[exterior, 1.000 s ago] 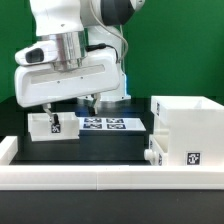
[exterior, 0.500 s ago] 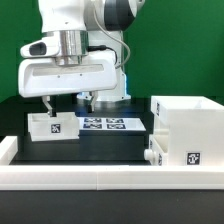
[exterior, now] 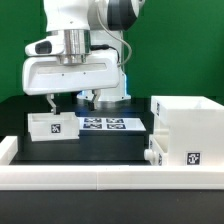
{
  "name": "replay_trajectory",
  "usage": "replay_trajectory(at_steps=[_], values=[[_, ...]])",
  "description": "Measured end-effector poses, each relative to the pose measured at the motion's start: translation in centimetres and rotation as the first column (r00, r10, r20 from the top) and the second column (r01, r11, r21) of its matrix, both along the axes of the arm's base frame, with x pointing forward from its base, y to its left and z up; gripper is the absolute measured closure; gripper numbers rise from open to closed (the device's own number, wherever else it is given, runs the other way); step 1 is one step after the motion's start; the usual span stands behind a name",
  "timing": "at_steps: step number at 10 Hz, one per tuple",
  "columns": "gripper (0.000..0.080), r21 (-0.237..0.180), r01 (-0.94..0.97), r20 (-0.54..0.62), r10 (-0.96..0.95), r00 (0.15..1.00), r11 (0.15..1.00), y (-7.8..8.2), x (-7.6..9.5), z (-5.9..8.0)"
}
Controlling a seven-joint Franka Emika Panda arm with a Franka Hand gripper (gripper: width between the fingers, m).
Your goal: Assemble drawer
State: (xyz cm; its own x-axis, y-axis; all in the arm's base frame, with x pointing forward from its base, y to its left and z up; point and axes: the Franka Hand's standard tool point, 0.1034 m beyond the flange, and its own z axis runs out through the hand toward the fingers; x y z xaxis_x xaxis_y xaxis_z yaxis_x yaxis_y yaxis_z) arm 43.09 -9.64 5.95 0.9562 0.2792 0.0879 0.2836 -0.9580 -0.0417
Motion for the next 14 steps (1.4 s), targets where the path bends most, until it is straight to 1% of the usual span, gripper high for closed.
replay_trajectory(at_steps=[1, 2, 4, 6, 7, 10, 12, 14], values=[[0.0151, -0.001, -0.01, -0.001, 0.01, 1.0, 1.0, -0.3, -0.1, 0.0], [0.0151, -0.007, -0.008, 0.002, 0.008, 1.0, 1.0, -0.9, -0.6, -0.1], [0.0151, -0.032, 0.019, 0.026, -0.018, 1.0, 0.999, -1.3, -3.8, -1.0], [0.0151, -0.035, 0.019, 0.017, -0.019, 1.0, 0.999, -1.6, -5.6, -2.0], [0.0151, -0.031, 0.024, 0.01, -0.023, 1.0, 0.999, -1.5, -6.2, -2.8], [0.0151, -0.018, 0.024, -0.011, -0.025, 1.0, 1.0, -0.9, -7.5, -5.0], [0.0151, -0.02, 0.026, -0.004, -0.026, 1.0, 0.999, -0.8, -7.6, -5.5], [0.0151, -0.02, 0.025, -0.005, -0.025, 1.0, 0.999, -0.8, -7.6, -5.5]])
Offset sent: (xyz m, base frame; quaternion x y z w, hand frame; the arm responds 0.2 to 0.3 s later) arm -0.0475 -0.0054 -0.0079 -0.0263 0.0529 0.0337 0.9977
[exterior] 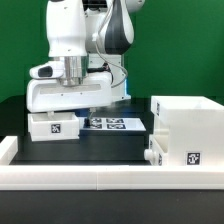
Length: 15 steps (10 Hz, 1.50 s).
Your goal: Assemble drawer
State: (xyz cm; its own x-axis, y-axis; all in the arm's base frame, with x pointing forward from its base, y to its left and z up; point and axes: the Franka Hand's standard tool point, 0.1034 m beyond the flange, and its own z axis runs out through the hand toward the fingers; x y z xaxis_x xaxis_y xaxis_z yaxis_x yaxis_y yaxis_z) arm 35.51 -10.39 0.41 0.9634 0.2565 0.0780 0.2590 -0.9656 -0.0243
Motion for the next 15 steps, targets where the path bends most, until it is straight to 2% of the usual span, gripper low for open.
replay_trajectory(at_steps=[3, 4, 5, 7, 10, 12, 15], values=[[0.0565, 0.0, -0.01, 0.002, 0.01, 1.0, 1.0, 0.4, 0.2, 0.0], [0.0565, 0.0, -0.011, 0.002, 0.011, 1.0, 1.0, 0.4, 0.2, 0.0], [0.0733, 0.0, -0.011, 0.002, 0.011, 1.0, 1.0, 0.4, 0.2, 0.0], [0.0758, 0.0, -0.016, 0.005, 0.016, 1.0, 1.0, 0.8, 0.5, 0.3], [0.0758, -0.003, -0.045, 0.015, 0.046, 0.999, 0.999, 2.2, 1.6, 1.2], [0.0758, 0.004, -0.112, 0.009, 0.111, 0.994, 0.994, 4.6, 3.8, 2.8], [0.0758, 0.029, -0.158, 0.003, 0.158, 0.987, 0.987, 6.3, 7.8, 4.5]])
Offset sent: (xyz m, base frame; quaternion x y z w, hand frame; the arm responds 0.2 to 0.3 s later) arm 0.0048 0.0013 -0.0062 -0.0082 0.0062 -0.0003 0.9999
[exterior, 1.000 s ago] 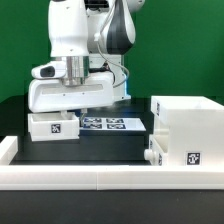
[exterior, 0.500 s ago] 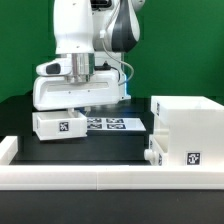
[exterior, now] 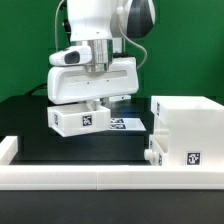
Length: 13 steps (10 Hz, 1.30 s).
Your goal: Assemble drawer
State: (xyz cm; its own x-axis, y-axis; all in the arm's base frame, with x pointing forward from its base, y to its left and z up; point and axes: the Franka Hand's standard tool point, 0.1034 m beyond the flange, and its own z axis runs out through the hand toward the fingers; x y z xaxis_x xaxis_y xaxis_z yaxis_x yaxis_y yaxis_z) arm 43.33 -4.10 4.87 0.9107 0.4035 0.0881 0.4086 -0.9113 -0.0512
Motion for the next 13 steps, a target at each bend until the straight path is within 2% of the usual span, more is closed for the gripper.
replay_trajectory(at_steps=[2, 3, 5, 8, 10, 12, 13], values=[[0.0758, 0.006, -0.068, 0.01, 0.068, 0.998, 0.998, 2.1, 2.9, 1.2], [0.0758, 0.008, -0.076, 0.01, 0.076, 0.997, 0.997, 2.9, 3.5, 1.4], [0.0758, 0.007, -0.106, 0.009, 0.106, 0.994, 0.994, 2.8, 3.3, 1.3], [0.0758, -0.011, -0.314, 0.023, 0.314, 0.949, 0.949, 2.6, 3.3, 1.2], [0.0757, -0.044, -0.536, 0.027, 0.537, 0.843, 0.843, 2.2, 4.4, 1.5], [0.0757, -0.062, -0.647, 0.021, 0.649, 0.76, 0.76, 2.6, 5.6, 1.6], [0.0757, -0.071, -0.708, 0.02, 0.71, 0.703, 0.703, 2.5, 5.6, 1.6]])
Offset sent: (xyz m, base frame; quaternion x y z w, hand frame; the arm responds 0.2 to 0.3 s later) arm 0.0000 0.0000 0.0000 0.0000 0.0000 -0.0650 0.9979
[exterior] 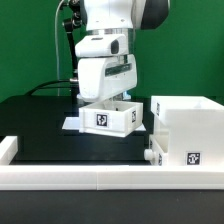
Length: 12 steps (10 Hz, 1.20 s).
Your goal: Assemble drawer
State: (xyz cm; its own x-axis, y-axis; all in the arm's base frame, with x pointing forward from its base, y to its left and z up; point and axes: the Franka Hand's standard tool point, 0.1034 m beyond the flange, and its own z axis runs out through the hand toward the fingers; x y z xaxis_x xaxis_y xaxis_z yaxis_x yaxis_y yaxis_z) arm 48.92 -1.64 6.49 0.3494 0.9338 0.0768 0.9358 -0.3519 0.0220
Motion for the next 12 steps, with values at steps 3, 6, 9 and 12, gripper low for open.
replay_trajectory(at_steps=[3, 6, 9, 12], values=[[0.0757, -0.012, -0.167, 0.005, 0.167, 0.986, 0.986, -0.2, -0.2, -0.2], [0.0757, -0.022, -0.289, -0.008, 0.289, 0.957, 0.957, -0.4, 1.4, 0.0], [0.0757, -0.014, -0.294, -0.01, 0.294, 0.956, 0.956, -0.1, 3.4, -0.2], [0.0757, -0.005, -0.299, -0.032, 0.298, 0.954, 0.954, 0.1, 3.5, -0.7]])
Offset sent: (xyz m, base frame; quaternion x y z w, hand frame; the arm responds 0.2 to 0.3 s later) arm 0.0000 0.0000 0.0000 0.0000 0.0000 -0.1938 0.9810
